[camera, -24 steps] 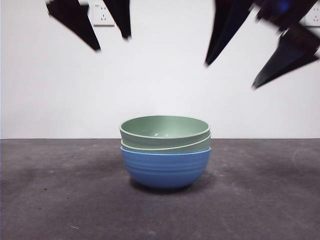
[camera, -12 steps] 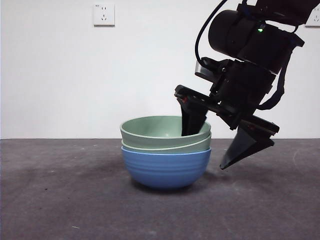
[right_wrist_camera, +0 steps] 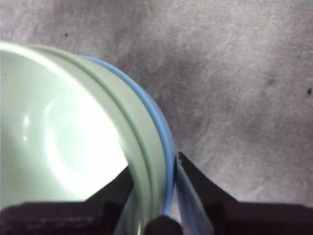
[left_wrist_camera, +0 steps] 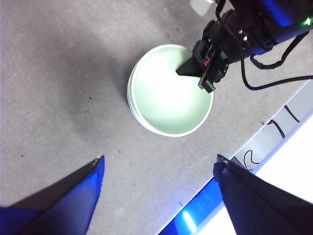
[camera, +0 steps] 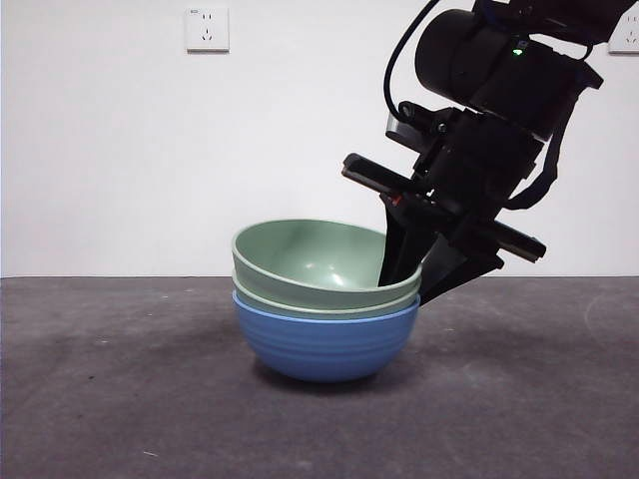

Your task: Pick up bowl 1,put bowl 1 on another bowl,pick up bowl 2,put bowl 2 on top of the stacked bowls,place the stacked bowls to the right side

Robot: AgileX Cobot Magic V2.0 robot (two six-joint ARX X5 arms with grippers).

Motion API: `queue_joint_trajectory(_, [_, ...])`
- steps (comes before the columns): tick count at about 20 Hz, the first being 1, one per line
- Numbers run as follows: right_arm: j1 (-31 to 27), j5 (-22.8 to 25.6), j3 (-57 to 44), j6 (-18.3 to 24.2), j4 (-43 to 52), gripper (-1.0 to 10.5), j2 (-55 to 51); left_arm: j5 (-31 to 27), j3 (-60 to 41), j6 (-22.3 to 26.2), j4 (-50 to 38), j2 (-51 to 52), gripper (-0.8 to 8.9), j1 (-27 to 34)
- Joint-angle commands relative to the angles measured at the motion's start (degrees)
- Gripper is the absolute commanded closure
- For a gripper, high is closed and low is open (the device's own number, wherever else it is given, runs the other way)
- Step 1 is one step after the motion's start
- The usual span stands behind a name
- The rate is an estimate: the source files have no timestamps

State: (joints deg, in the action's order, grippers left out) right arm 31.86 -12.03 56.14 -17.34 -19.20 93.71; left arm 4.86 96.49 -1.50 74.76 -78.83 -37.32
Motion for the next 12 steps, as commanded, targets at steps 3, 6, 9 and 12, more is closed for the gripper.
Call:
queue_joint_trajectory(3, [-1.7, 0.4, 0.0, 0.6, -0.1, 9.6, -5.2, -0.1, 0.1, 0.3, -0.6, 0.1, 4.36, -0.2])
queue_joint_trajectory(6, [-6.9, 0.4, 1.4, 1.2, -0.4, 9.6, -7.7, -0.1, 0.1, 0.5, -0.8, 0.1, 4.36, -0.2])
queue_joint_trajectory(9, [-13.8, 0.4, 2.1, 2.1, -0.8, 9.6, -7.7, 0.0, 0.1, 0.5, -0.7, 0.1, 4.36, -0.2])
queue_joint_trajectory(12, [-19.6, 0.6, 2.1, 2.8, -0.7, 9.6, -7.0, 0.0, 0.1, 0.5, -0.9, 0.1, 4.36, -0.2])
